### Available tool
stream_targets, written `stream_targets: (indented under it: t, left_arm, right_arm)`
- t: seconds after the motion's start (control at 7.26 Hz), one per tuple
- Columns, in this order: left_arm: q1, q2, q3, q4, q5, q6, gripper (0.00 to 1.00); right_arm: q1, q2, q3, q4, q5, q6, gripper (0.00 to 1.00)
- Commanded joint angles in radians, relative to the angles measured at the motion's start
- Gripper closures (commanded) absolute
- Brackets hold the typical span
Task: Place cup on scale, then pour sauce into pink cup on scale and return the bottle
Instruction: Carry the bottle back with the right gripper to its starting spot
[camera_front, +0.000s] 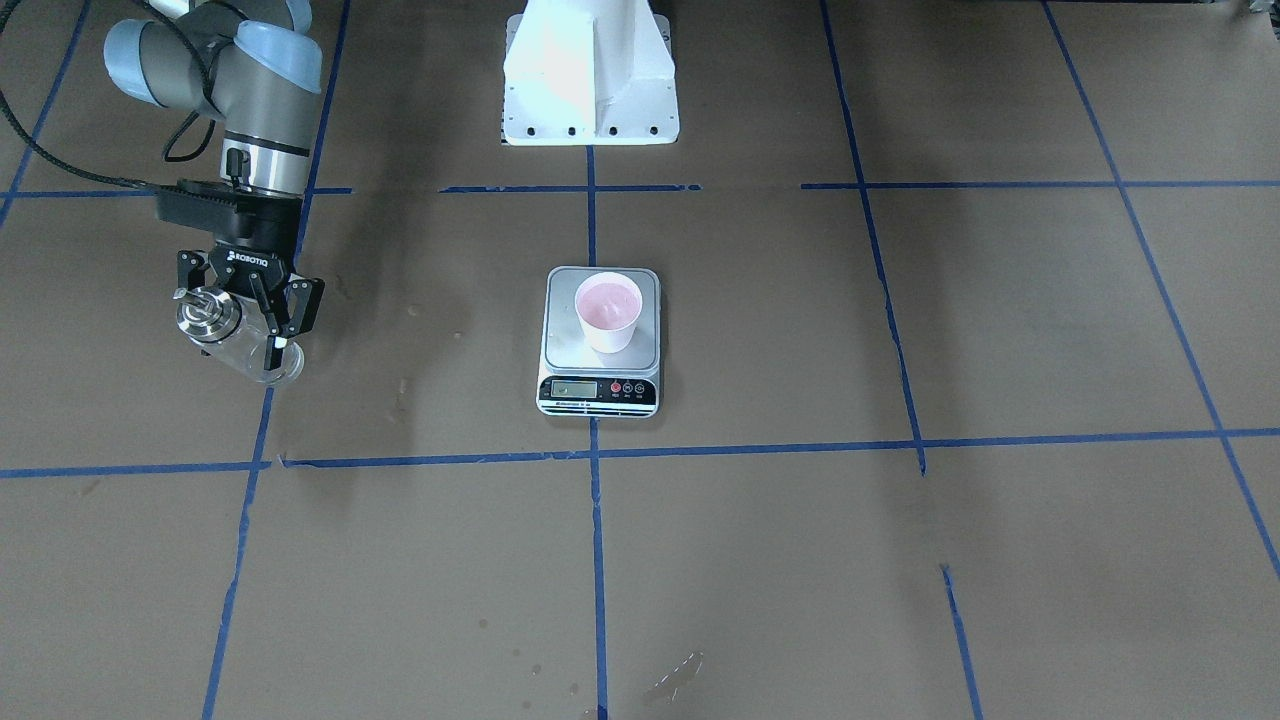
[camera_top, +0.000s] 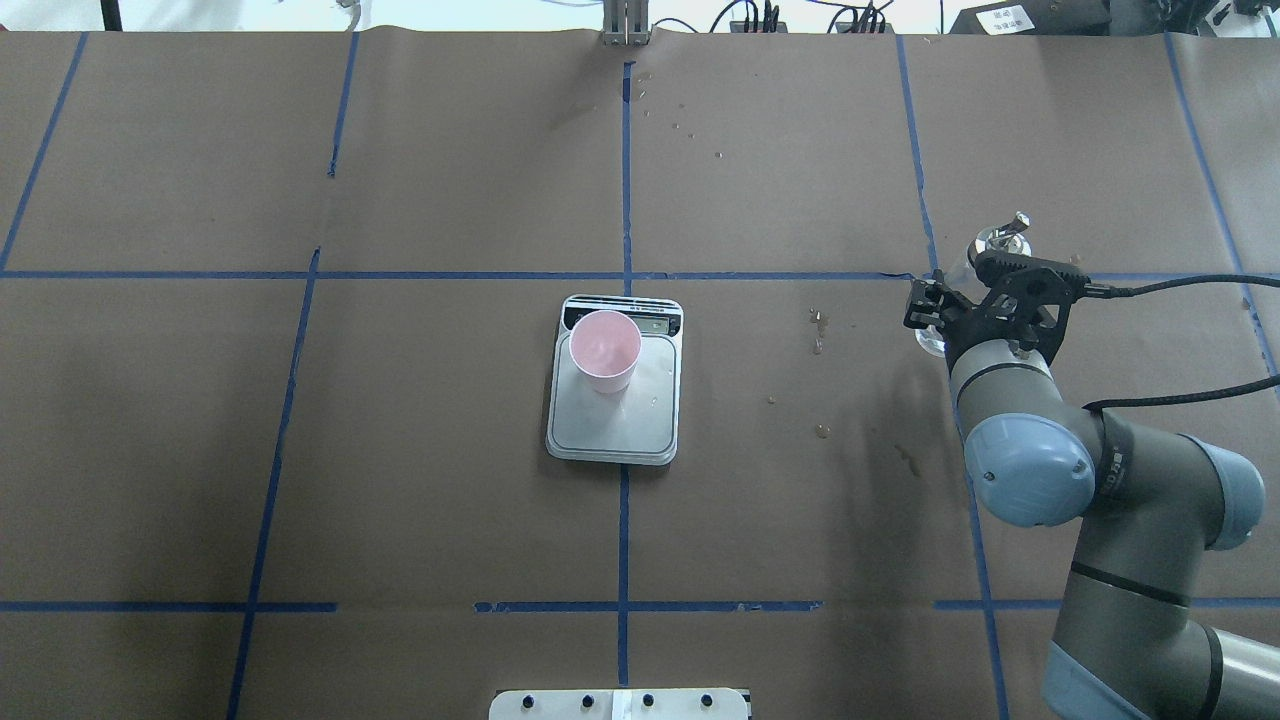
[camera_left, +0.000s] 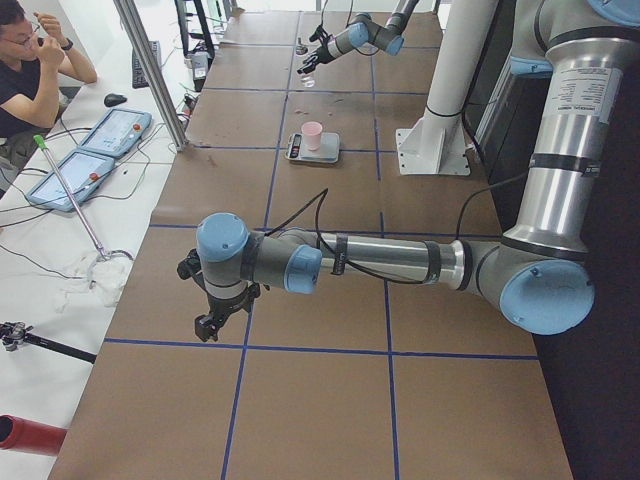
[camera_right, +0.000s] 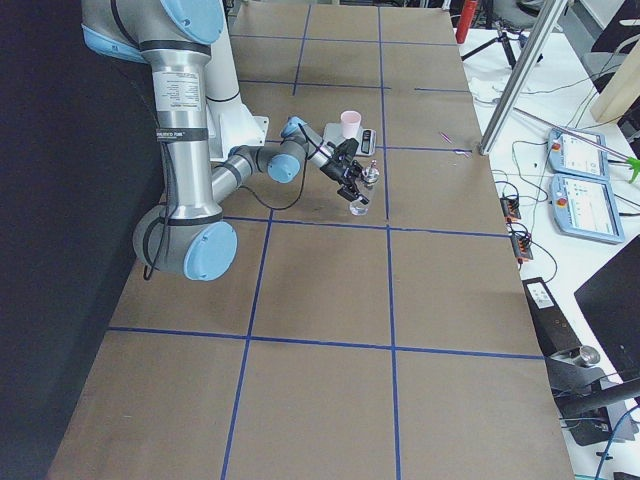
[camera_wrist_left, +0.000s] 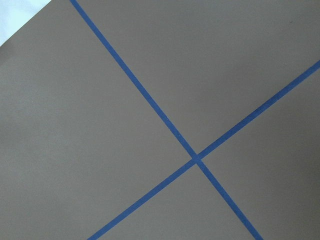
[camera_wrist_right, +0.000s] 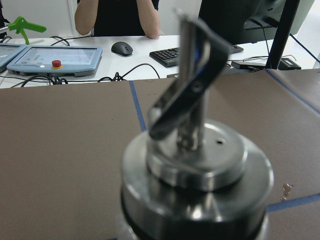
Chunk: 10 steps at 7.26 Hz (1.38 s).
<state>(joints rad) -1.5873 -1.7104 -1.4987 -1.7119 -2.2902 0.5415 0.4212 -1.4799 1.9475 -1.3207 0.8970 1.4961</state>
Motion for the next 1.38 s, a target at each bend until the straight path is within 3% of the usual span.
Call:
stream_targets:
  t: [0.0, 1.24]
  left_arm:
    - [0.000, 0.000, 0.000, 0.000, 0.000, 0.000, 0.00]
    - [0.000, 0.000, -0.020, 0.000, 0.002, -0.002, 0.00]
  right_arm:
    - [-0.016, -0.003, -0.010, -0.003, -0.009, 0.006, 1.00]
    - [-0.013, -0.014, -0.050, -0.005, 0.073, 0.000, 1.00]
